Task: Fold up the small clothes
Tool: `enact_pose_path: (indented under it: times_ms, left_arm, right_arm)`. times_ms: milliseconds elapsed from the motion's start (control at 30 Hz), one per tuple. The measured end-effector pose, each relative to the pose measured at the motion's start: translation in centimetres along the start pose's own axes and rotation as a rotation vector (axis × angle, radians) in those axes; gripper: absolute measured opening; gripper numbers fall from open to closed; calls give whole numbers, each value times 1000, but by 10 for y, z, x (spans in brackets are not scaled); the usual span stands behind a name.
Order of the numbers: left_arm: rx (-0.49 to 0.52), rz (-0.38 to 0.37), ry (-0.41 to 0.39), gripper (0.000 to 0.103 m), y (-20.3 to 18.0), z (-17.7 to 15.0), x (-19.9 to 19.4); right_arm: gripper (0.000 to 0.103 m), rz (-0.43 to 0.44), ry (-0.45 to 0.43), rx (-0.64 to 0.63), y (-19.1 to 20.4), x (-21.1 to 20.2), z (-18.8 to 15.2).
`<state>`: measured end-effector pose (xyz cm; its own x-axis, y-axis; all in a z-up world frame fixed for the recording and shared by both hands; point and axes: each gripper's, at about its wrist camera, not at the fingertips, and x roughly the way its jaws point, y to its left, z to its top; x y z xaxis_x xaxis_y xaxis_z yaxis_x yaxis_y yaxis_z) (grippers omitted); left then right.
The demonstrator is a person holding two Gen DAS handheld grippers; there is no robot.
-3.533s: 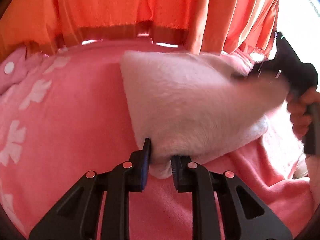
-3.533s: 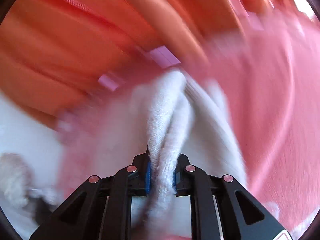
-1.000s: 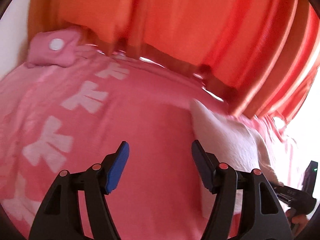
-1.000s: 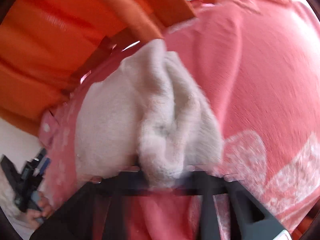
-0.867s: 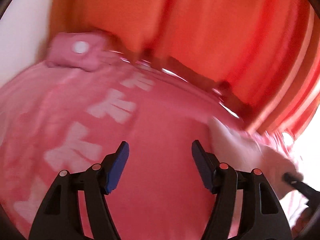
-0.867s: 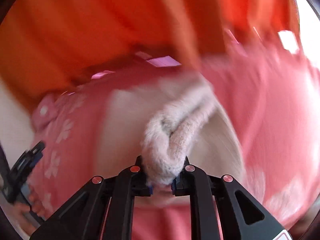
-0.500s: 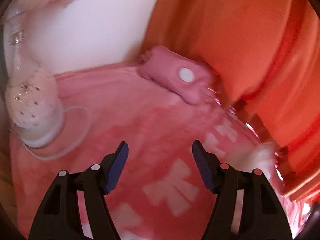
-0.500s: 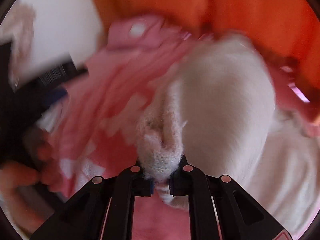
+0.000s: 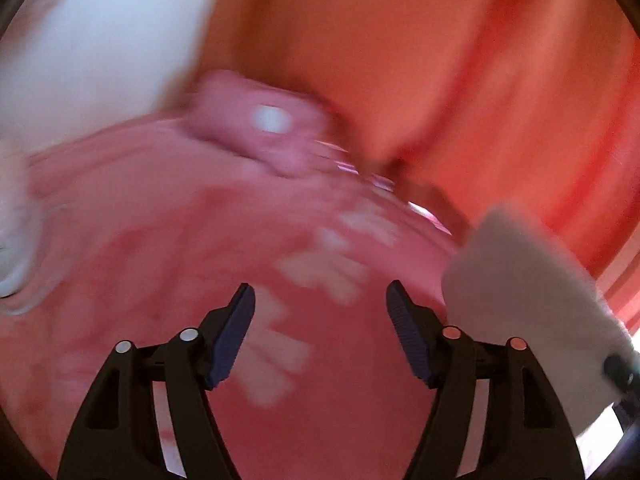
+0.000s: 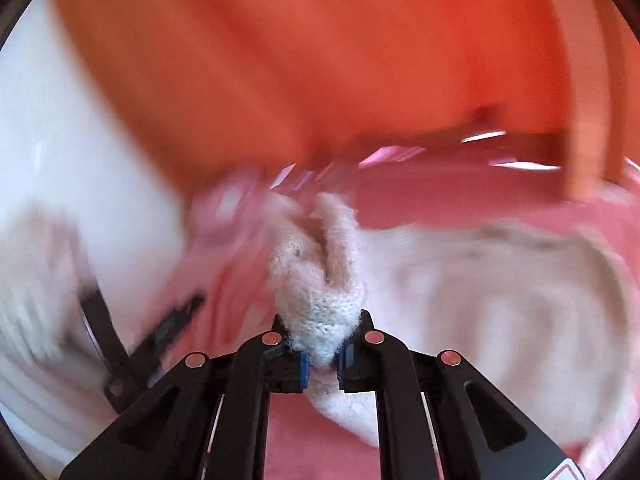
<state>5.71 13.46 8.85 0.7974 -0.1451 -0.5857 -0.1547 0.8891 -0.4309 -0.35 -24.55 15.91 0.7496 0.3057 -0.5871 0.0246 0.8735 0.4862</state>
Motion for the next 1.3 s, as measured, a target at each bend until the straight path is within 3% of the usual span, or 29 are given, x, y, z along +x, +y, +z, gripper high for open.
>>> enact_pose_path:
  times_ms: [100, 167, 233, 333, 400, 500, 633, 767, 833, 1000, 1033, 1100, 1133, 1233, 1300]
  left_arm:
    - [115, -177, 47, 72, -54, -23, 1]
    - [179, -259, 83, 75, -83, -39, 1]
    - [245, -335, 148, 75, -119, -63, 5]
    - [298, -408, 262, 75, -158, -99, 18]
    - [337, -415, 299, 75, -174, -118, 24]
    - [376, -412, 307, 75, -185, -133, 30]
    - [379, -406, 356, 80, -192, -143, 42]
    - [399, -380, 405, 82, -194, -155, 54]
    - [386, -384, 436, 85, -193, -158, 62]
    - [237, -461, 562, 92, -183, -156, 88]
    - [203, -480, 595, 93, -181, -157, 95]
    - [143, -517, 636, 92, -176, -158, 104]
    - [135, -536, 633, 75, -176, -157, 105]
    - [199, -576, 591, 50, -183, -140, 90]
    - [221, -605, 525, 47, -184, -120, 70]
  right_arm:
    - [9, -213, 23, 165, -109, -35, -25]
    - [9, -327, 118, 248, -167, -25, -55]
    - [10, -408, 217, 233, -195, -6, -78]
    - [14, -318, 177, 250, -199, -13, -82]
    - [16, -276, 156, 277, -200, -27, -76]
    - [26, -260, 110, 299, -202, -38, -65]
    - [52, -284, 66, 292, -205, -26, -49]
    - [59, -237, 63, 333, -221, -6, -31]
    - [60, -221, 87, 346, -227, 11, -24]
    - [68, -248, 134, 294, -231, 50, -14]
    - [66, -257, 141, 278, -230, 54, -15]
    - [41, -256, 132, 239, -224, 55, -14]
    - [26, -258, 122, 212, -218, 53, -12]
    - [14, -215, 37, 125, -184, 32, 3]
    - [13, -144, -31, 71, -155, 15, 13]
